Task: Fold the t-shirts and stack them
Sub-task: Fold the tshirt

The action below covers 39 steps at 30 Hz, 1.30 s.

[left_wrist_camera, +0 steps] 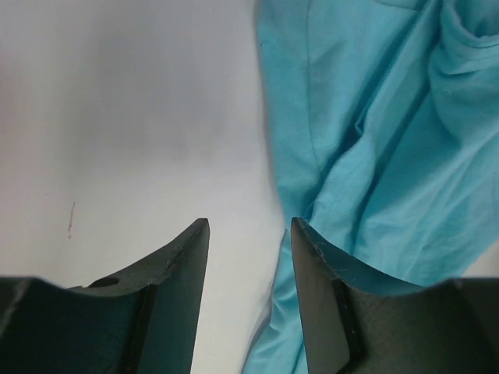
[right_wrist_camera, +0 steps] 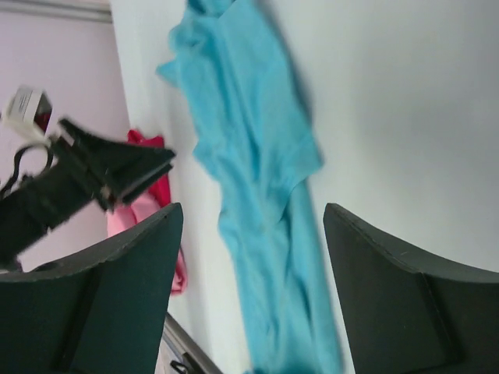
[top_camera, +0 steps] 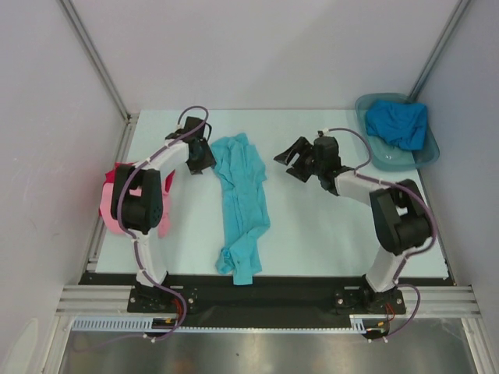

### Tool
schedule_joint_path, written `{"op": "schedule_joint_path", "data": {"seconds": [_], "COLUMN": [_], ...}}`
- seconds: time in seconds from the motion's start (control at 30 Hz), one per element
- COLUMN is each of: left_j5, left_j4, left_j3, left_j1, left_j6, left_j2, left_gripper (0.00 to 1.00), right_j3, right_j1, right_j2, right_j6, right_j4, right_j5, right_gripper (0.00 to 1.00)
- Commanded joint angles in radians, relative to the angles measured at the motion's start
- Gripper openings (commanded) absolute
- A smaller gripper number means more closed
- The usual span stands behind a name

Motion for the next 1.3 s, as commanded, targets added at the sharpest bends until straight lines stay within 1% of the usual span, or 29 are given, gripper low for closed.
{"op": "schedule_joint_path", "data": {"seconds": [0.0, 0.13, 0.17, 0.2, 0.3, 0.47, 0.53, 0.6, 0.73, 0.83, 0.97, 1.13, 1.27], "left_j5": [0.004, -0.017, -0.019, -0.019, -0.025, -0.017, -0.011, -0.003, 0.036, 0.066, 0.174, 0.181, 0.185], "left_j4": [0.118, 0.127, 0.127, 0.129, 0.133, 0.139, 0.139, 0.139, 0.148, 0.197, 0.291, 0.322, 0.346], "left_j3": [-0.044, -0.059, -0.061, -0.061, -0.065, -0.062, -0.062, -0.067, -0.075, -0.091, -0.124, -0.134, -0.116], "left_j1": [-0.003, 0.0, 0.002, 0.005, 0.011, 0.019, 0.019, 0.019, 0.019, 0.022, 0.058, 0.092, 0.104], "left_j6": [-0.052, -0.051, -0.049, -0.049, -0.048, -0.049, -0.054, -0.063, -0.071, -0.056, -0.069, -0.077, -0.075], "left_j2": [-0.048, -0.047, -0.042, -0.042, -0.036, -0.01, -0.005, 0.001, 0.012, 0.009, 0.016, 0.047, 0.108], "left_gripper": [0.52, 0.52, 0.52, 0.52, 0.52, 0.51, 0.51, 0.51, 0.52, 0.53, 0.54, 0.54, 0.54], "right_j3": [0.1, 0.213, 0.23, 0.275, 0.309, 0.338, 0.358, 0.414, 0.522, 0.588, 0.632, 0.643, 0.651], "right_j1": [-0.076, -0.105, -0.107, -0.108, -0.115, -0.113, -0.105, -0.099, -0.081, -0.079, -0.078, -0.088, -0.093], "right_j2": [0.153, 0.312, 0.312, 0.358, 0.426, 0.487, 0.535, 0.578, 0.696, 0.734, 0.762, 0.779, 0.788], "right_j6": [-0.018, -0.032, -0.04, -0.044, -0.032, -0.004, -0.001, 0.0, 0.016, 0.049, 0.048, 0.066, 0.078], "right_j4": [0.126, 0.126, 0.124, 0.115, 0.113, 0.184, 0.215, 0.228, 0.238, 0.261, 0.265, 0.287, 0.31], "right_j5": [-0.151, -0.196, -0.196, -0.206, -0.236, -0.269, -0.303, -0.35, -0.389, -0.43, -0.46, -0.478, -0.492], "right_gripper": [0.78, 0.76, 0.76, 0.76, 0.76, 0.76, 0.75, 0.75, 0.75, 0.75, 0.75, 0.75, 0.75]}}
